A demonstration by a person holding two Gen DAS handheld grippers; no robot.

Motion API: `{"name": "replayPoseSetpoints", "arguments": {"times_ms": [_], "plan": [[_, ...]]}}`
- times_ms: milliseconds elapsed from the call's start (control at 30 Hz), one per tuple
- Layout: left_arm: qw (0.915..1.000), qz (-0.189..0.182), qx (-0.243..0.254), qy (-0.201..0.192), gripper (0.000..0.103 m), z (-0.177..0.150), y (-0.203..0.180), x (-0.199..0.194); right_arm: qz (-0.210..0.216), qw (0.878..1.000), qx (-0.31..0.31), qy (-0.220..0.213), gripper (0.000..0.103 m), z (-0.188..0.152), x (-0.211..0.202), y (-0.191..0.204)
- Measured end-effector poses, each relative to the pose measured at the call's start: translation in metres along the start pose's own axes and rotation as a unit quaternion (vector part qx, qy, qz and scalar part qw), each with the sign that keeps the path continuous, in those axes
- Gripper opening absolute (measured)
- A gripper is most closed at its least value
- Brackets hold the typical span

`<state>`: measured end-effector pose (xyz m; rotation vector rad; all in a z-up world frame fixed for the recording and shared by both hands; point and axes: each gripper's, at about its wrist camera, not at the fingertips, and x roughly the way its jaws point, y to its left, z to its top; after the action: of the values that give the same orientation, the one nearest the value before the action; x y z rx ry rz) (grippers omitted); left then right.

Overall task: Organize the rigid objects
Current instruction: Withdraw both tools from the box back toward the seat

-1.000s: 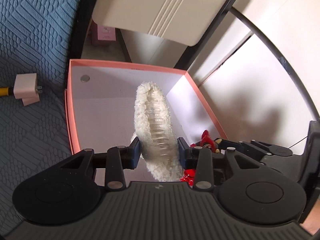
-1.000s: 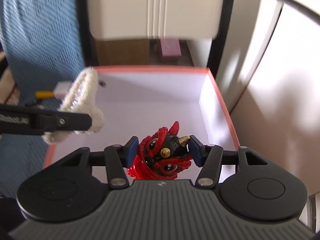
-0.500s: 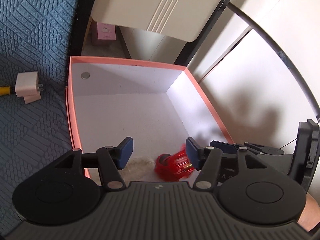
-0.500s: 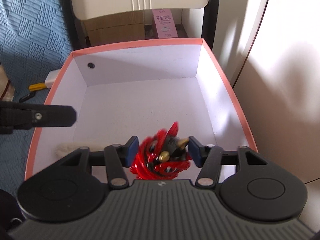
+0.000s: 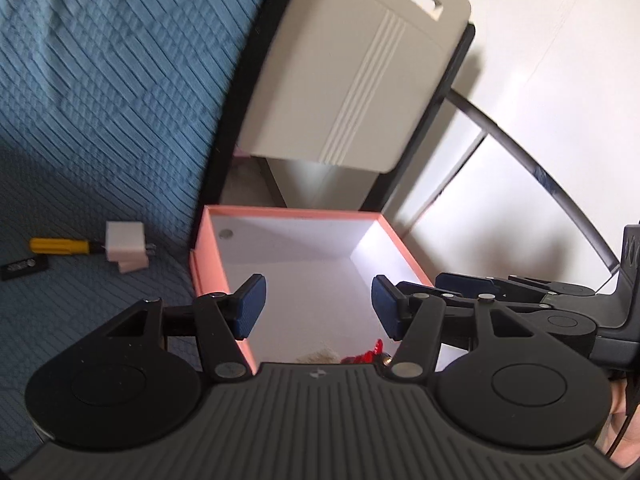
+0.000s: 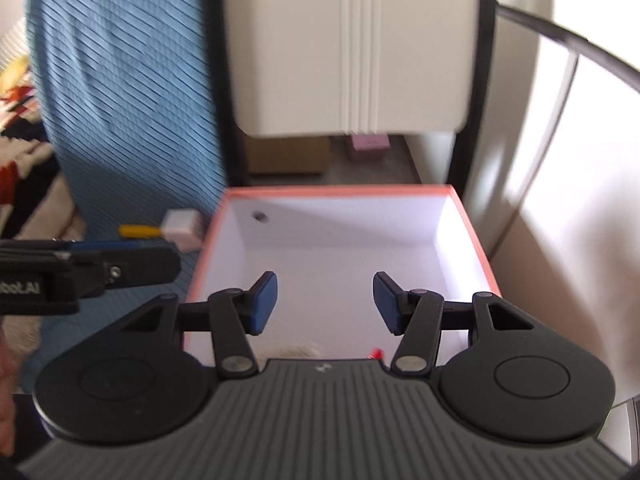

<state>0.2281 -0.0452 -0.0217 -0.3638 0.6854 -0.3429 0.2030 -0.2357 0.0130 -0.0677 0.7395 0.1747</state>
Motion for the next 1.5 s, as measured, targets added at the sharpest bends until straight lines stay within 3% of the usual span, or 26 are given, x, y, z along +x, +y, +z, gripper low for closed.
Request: {"name": "replayPoseSetpoints", "arguments": {"times_ms": [400,800,1100,1500], "plan": [[0.9971,0.04,-0.015,-0.063,0.064,-0.018,0.061,-0.074,0.053,0.998,-0.015,-0.031,0.056,-0.003,-0.011,0.08],[0.9923,0.088,-0.028,-0.083,0.064,-0.06,0.112,-0.107,0.073,0.996,-0.048,-0.011,0.056,-0.041,0.013,0.138],[0.9886,0.11,-0.043,-0.094,0.064,-0.083,0.13,-0.112,0.079,0.996,-0.05,-0.011,0.056,-0.066,0.022,0.159],[0.9856,0.126,-0.088,-0.072,0.064,-0.085,0.177,-0.075,0.078,0.996,-0.039,-0.027,0.056,-0.07,0.042,0.176]]}}
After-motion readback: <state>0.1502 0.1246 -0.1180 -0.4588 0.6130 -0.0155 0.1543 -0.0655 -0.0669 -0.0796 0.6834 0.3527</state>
